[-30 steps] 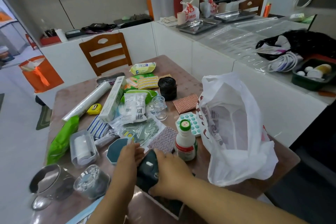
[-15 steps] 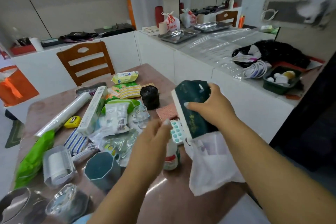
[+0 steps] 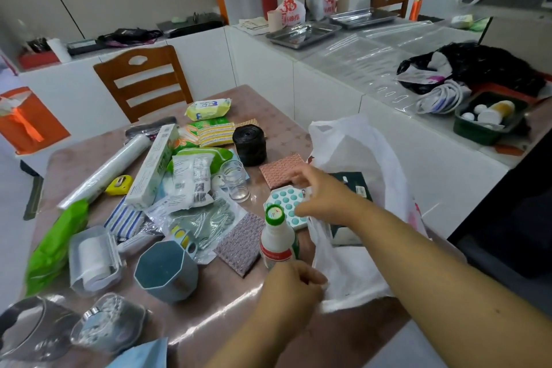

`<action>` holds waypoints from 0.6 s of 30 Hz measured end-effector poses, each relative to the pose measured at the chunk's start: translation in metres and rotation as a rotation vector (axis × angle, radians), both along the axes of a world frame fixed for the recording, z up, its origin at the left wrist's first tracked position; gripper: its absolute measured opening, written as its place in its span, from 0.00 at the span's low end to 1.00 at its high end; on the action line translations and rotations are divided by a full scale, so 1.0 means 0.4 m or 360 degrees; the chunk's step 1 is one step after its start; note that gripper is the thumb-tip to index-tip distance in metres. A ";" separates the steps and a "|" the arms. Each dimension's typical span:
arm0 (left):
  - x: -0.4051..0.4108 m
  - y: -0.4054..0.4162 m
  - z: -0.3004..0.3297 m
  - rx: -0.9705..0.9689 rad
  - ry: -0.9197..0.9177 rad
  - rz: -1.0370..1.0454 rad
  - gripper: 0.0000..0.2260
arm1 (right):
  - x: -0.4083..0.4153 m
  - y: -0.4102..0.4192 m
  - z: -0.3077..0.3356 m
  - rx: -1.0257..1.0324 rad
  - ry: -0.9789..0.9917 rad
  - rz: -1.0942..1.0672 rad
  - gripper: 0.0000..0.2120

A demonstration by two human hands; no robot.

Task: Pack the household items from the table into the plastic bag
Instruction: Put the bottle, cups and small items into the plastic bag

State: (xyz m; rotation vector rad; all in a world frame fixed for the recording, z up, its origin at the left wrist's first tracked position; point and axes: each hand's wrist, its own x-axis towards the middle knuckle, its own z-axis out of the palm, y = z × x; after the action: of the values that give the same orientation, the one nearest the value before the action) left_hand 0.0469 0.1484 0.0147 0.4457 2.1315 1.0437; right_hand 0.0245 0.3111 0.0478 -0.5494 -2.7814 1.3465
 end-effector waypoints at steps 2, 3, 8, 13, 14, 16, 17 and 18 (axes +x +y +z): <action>-0.003 -0.009 0.003 0.0025 -0.0048 0.0092 0.05 | -0.007 -0.051 0.015 -0.0179 -0.0130 0.0439 0.36; -0.003 -0.011 0.003 0.0048 -0.0083 0.0127 0.08 | -0.014 -0.069 0.004 -0.0074 -0.0142 0.0530 0.35; 0.007 -0.022 -0.006 0.0196 -0.0302 0.0367 0.20 | -0.028 -0.078 -0.023 0.0353 0.0079 0.0228 0.14; 0.017 -0.030 -0.013 0.0450 -0.0745 0.0668 0.19 | 0.020 0.006 0.051 0.0100 0.0454 -0.0409 0.10; 0.016 -0.031 -0.014 0.0509 -0.0930 0.0736 0.17 | 0.030 0.023 0.081 0.0036 0.0565 -0.0500 0.09; 0.016 -0.035 -0.016 0.0592 -0.1251 0.0864 0.08 | 0.052 0.057 0.141 -0.0062 0.0752 -0.0605 0.08; 0.018 -0.038 -0.014 0.0649 -0.1339 0.0932 0.04 | 0.063 0.071 0.168 -0.0064 0.0800 -0.0628 0.08; 0.018 -0.039 -0.011 0.0694 -0.1380 0.1013 0.05 | 0.075 0.082 0.194 -0.0036 0.0818 -0.0631 0.08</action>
State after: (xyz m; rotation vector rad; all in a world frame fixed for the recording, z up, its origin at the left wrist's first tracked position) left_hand 0.0541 0.1328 0.0104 -0.4788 1.2527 1.6732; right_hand 0.0545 0.3440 0.1252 -0.6092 -2.1180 1.2177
